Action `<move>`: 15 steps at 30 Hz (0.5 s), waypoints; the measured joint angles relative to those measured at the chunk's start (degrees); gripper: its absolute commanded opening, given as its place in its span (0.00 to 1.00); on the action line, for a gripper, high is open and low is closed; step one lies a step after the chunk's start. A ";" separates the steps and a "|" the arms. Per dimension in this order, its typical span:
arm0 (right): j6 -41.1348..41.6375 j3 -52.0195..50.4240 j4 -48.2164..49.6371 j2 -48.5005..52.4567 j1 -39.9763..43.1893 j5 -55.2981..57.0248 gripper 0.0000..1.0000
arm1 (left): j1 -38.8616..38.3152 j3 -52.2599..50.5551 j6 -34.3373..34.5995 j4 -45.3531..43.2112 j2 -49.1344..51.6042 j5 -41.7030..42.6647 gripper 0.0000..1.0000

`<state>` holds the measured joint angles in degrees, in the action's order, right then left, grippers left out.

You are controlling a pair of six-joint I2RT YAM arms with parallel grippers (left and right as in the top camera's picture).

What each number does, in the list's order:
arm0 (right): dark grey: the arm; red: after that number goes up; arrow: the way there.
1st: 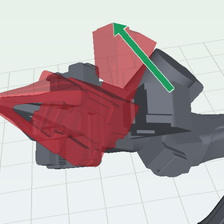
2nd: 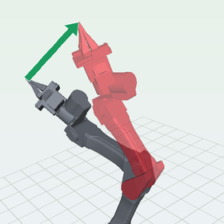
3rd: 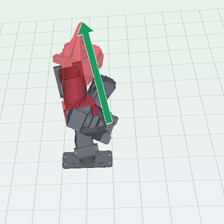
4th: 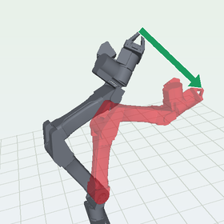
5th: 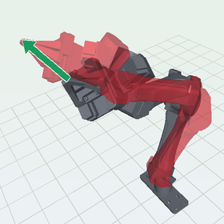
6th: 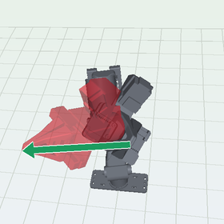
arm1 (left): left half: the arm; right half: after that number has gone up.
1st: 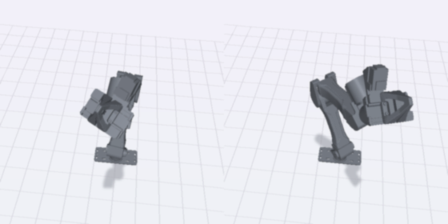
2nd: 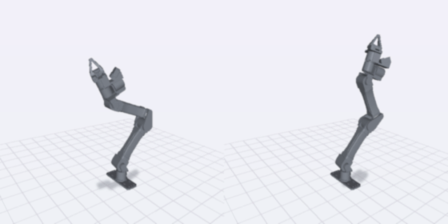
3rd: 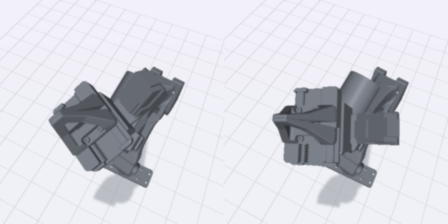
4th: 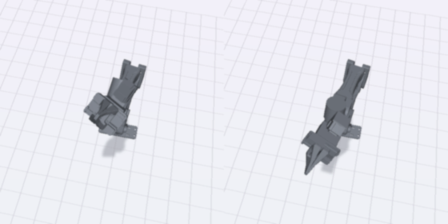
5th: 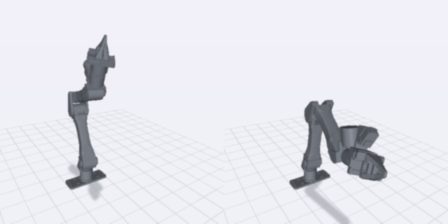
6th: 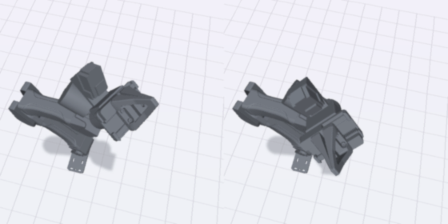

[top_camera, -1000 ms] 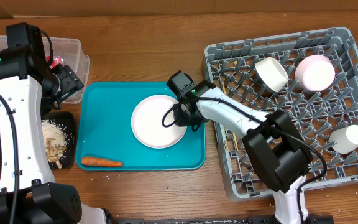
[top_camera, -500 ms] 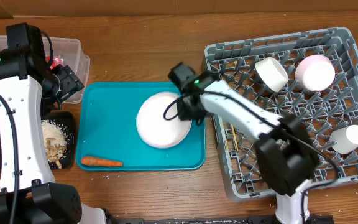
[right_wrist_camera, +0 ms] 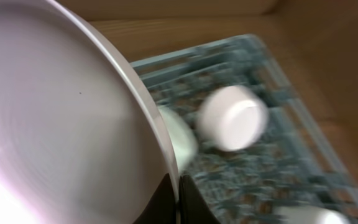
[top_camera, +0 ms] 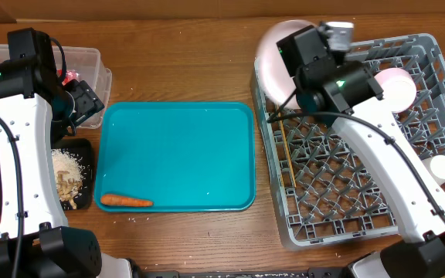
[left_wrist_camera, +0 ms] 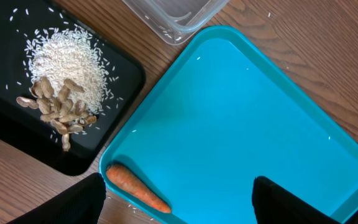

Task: Sort waste into correct bins and load items into the dishwasher
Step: 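Lift the plate into the rack's back left and stand it upright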

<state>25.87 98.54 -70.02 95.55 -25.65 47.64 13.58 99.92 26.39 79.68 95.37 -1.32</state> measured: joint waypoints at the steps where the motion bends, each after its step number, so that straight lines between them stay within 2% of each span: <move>1: 0.92 -0.35 -1.01 0.09 0.28 3.56 0.04 | 0.02 0.00 0.00 0.00 0.00 0.00 0.77; 7: 4.61 -3.21 -2.27 0.42 0.42 14.88 0.04 | 0.00 0.00 0.00 0.00 0.00 0.00 0.77; 15: 7.96 -10.84 -0.72 0.63 -0.04 15.17 0.04 | 0.02 0.00 0.00 0.00 0.00 0.00 0.77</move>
<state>33.82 87.70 -70.74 96.18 -25.69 62.81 13.61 99.92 26.39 79.68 95.37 -1.32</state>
